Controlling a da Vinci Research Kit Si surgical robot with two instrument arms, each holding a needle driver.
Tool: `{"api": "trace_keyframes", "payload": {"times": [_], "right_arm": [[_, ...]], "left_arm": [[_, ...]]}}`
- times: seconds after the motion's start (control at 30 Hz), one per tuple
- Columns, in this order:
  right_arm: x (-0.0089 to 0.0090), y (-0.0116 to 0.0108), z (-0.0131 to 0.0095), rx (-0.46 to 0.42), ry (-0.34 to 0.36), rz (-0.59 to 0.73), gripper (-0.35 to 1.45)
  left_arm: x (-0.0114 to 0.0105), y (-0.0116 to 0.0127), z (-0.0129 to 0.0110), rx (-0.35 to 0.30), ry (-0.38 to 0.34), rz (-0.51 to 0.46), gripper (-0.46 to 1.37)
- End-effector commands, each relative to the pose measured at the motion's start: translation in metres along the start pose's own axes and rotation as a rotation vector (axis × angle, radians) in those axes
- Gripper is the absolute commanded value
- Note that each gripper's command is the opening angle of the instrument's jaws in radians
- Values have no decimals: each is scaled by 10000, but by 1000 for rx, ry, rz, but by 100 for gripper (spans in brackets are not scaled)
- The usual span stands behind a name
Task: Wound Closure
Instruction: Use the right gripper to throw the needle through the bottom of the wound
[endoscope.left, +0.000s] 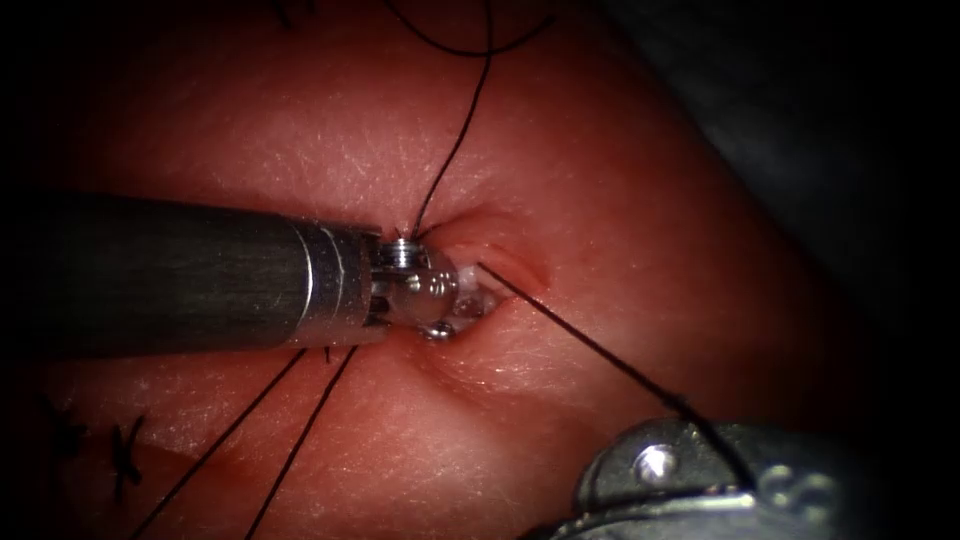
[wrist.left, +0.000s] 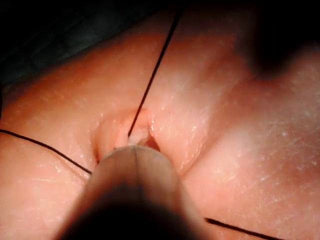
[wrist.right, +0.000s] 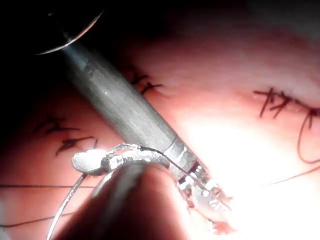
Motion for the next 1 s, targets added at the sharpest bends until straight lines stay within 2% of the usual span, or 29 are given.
{"api": "trace_keyframes", "payload": {"times": [0.03, 0.27, 0.43, 0.47, 0.6, 0.73, 1.0], "right_arm": [[0, 3, -3, -10, 4, -7, -35], [15, 36, -41, -112, 34, -68, -35], [15, 58, -65, -188, 23, -93, -35], [14, 68, -78, -255, 9, -114, -35], [10, 83, -95, -347, 7, -123, -35], [5, 94, -103, -439, 15, -126, -35], [-5, 118, -103, -634, 57, -93, -35]], "left_arm": [[0, 3, -2, 2, 17, 2, 93], [16, 28, -19, -24, 111, 10, 98], [26, 37, -32, -45, 123, 14, 111], [29, 41, -40, -54, 128, 15, 117], [32, 47, -44, -48, 135, 12, 116], [32, 53, -42, -38, 144, 10, 116], [35, 60, -40, -16, 157, 5, 118]]}}
